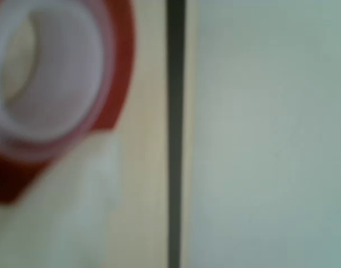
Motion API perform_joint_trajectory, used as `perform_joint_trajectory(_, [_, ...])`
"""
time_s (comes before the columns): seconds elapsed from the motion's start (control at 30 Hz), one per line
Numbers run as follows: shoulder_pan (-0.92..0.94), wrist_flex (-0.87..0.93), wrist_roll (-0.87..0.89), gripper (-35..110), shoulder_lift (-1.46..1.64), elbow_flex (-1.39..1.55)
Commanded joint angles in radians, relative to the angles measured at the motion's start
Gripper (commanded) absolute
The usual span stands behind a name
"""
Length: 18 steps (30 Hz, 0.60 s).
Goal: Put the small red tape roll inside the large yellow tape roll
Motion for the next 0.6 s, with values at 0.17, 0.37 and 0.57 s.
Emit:
perform_joint_trajectory(0.17, [-0.014,0.173,0.034,25,0.1,-0.031])
perform_joint_trajectory(0.37, [-0.018,0.247,0.034,25,0.117,-0.032])
perform_joint_trajectory(0.57, [-0.018,0.337,0.034,26,0.132,-0.034])
